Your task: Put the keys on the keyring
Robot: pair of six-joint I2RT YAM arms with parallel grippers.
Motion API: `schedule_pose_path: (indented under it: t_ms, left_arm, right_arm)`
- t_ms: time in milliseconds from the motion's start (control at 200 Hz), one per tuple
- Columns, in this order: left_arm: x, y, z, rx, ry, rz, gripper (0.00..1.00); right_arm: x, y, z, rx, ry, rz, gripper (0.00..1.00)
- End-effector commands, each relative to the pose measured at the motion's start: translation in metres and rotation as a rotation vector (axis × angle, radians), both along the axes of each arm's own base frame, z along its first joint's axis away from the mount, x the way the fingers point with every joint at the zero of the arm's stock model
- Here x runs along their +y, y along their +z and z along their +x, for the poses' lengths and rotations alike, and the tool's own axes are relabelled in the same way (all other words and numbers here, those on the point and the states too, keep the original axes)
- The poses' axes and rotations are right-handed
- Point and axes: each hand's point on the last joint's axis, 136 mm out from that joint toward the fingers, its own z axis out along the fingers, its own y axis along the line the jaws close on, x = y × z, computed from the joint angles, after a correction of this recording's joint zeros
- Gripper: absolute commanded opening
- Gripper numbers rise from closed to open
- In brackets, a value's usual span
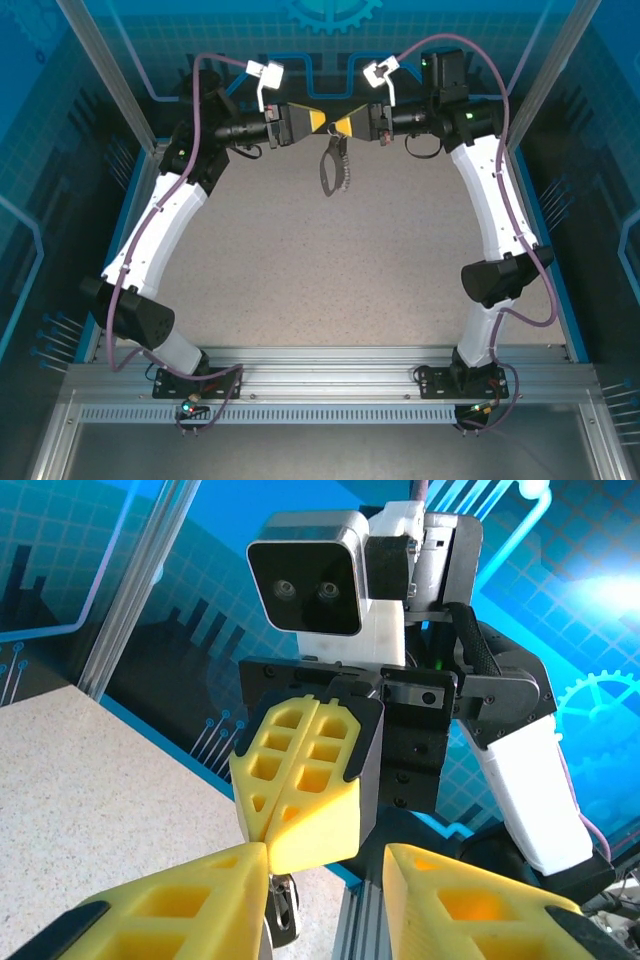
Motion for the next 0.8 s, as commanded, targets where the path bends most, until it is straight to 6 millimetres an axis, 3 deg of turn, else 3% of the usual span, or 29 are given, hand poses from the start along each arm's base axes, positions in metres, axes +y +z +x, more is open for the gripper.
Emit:
schedule_pose_path:
  t_ms: [0,790]
  left_arm:
    - [-0.001,0.001,-0.005,-0.023,-0.031,0.012,0.36]
    - [-0.013,-0.027,0.004,0.043,-0.058,0.034,0.34]
  right_arm:
    - [0.005,0.011,-0.013,-0.026,0.049,0.019,0.0]
    - [0.007,0.021,-0.009,-0.05,0.046,0.044,0.0]
